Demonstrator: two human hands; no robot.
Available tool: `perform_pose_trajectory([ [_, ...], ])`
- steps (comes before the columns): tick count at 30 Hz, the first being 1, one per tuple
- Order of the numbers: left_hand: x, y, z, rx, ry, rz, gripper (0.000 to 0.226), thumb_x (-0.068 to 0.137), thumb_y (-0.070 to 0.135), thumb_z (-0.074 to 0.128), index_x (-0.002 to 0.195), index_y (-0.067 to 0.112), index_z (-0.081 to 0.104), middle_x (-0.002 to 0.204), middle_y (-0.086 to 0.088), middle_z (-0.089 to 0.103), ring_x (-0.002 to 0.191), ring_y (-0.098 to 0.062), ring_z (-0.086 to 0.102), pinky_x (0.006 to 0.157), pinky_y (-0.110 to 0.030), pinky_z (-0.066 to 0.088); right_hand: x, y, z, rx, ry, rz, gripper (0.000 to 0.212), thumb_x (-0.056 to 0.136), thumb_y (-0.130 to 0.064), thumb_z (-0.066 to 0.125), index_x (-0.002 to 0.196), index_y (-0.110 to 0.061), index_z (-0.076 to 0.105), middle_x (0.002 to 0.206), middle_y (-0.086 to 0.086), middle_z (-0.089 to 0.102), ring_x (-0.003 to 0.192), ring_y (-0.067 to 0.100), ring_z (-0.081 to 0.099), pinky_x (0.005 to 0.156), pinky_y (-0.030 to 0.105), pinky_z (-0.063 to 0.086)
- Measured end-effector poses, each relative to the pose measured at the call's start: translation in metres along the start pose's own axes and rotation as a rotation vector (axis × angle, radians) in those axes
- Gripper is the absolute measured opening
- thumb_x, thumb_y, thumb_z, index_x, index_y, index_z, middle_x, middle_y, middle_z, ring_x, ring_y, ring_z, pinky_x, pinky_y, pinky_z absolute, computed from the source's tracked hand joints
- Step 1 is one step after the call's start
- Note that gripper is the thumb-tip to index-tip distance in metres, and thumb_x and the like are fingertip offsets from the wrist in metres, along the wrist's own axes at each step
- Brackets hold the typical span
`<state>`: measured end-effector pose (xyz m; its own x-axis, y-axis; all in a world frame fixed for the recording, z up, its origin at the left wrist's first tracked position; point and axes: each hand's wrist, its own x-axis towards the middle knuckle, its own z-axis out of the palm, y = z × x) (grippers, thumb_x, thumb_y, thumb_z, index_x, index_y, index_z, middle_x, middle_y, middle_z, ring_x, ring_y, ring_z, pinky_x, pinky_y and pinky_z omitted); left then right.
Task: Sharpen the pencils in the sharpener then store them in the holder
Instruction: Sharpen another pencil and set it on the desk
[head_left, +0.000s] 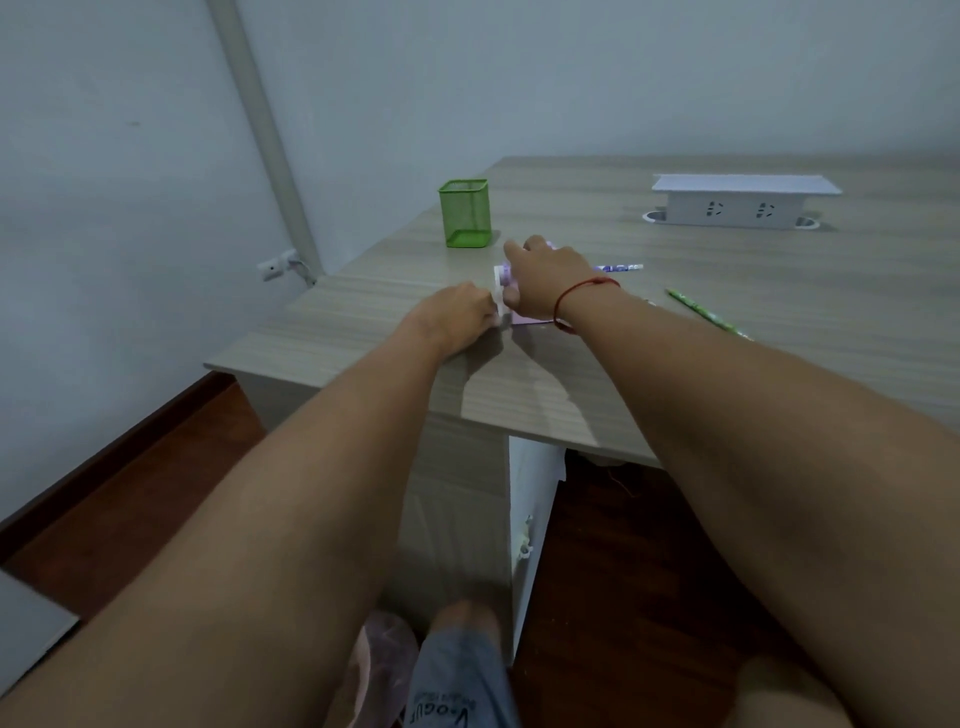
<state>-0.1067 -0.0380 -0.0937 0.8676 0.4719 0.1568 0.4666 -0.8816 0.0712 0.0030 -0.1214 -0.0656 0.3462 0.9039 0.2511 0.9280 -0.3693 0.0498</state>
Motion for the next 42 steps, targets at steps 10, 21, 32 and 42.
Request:
perform_pose_trajectory([
  [10, 0.045, -0.015, -0.015, 0.2, -0.015, 0.038, 0.025, 0.093, 0.022, 0.05, 0.105, 0.007, 0.066, 0.104, -0.021, 0.065, 0.095, -0.037, 0.063, 0.079, -0.039, 0.048, 0.001, 0.006, 0.0, -0.027, 0.025, -0.04, 0.045, 0.096, -0.033, 0.042, 0.135, -0.01, 0.041, 0.137, 0.015, 0.044, 0.119, 0.036, 0.052, 0.094, 0.04, 0.043],
  [21, 0.026, -0.009, -0.05, 0.265, 0.291, 0.194, 0.024, 0.097, 0.013, 0.044, 0.102, 0.005, 0.065, 0.097, -0.026, 0.065, 0.089, -0.044, 0.063, 0.071, -0.046, 0.049, 0.004, 0.004, -0.007, -0.032, -0.037, 0.012, 0.057, 0.096, -0.039, 0.05, 0.142, -0.01, 0.035, 0.141, 0.018, 0.042, 0.125, 0.038, 0.049, 0.099, 0.042, 0.041],
  [32, -0.013, 0.002, -0.007, 0.261, 0.124, 0.158, 0.024, 0.099, 0.015, 0.042, 0.108, 0.003, 0.061, 0.096, -0.019, 0.066, 0.086, -0.033, 0.064, 0.075, -0.039, 0.049, 0.003, 0.003, -0.008, -0.005, -0.035, 0.025, 0.048, 0.095, -0.035, 0.048, 0.134, -0.008, 0.043, 0.136, 0.017, 0.046, 0.118, 0.037, 0.053, 0.093, 0.041, 0.044],
  [42, 0.041, -0.009, -0.008, 0.17, 0.014, -0.037, 0.03, 0.096, 0.021, 0.044, 0.111, 0.002, 0.062, 0.112, -0.022, 0.063, 0.104, -0.038, 0.06, 0.083, -0.039, 0.046, 0.009, 0.005, 0.005, 0.007, 0.025, -0.007, 0.049, 0.095, -0.032, 0.045, 0.137, -0.008, 0.04, 0.138, 0.016, 0.045, 0.122, 0.034, 0.05, 0.095, 0.04, 0.043],
])
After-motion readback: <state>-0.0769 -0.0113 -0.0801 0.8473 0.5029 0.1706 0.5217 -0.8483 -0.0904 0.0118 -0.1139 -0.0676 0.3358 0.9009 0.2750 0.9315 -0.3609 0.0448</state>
